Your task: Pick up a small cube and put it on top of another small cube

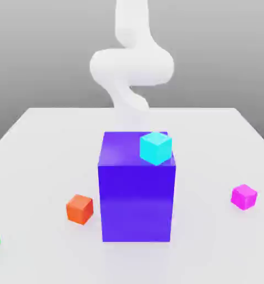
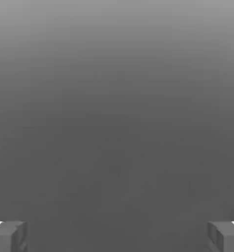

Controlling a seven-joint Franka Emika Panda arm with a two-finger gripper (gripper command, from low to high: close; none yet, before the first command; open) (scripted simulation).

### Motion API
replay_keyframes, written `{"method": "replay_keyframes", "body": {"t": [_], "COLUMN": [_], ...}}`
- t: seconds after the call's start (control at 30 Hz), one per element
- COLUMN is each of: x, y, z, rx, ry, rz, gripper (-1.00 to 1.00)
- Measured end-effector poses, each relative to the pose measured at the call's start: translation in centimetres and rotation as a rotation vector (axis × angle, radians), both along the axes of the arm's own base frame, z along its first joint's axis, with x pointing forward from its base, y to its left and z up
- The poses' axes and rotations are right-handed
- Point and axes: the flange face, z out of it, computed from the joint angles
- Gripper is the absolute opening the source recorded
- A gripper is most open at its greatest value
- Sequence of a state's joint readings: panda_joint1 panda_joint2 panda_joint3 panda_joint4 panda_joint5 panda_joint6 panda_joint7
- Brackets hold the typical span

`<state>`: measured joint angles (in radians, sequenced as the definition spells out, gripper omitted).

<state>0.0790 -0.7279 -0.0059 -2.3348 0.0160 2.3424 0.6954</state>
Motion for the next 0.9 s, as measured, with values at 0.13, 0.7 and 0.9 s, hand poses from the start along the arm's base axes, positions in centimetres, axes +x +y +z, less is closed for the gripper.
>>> {"method": "replay_keyframes", "body": {"t": [0.13, 0.7, 0.9], "x": [3.2, -3.8, -12.3], "y": [5.3, 26.5, 29.8], "z": [-6.8, -36.3, -45.6], "rx": [-0.095, -0.526, -0.705], "ry": [0.091, 0.347, 0.398], "rz": [0.253, 1.328, 1.737], "gripper": [0.00, 0.00, 0.00]}}
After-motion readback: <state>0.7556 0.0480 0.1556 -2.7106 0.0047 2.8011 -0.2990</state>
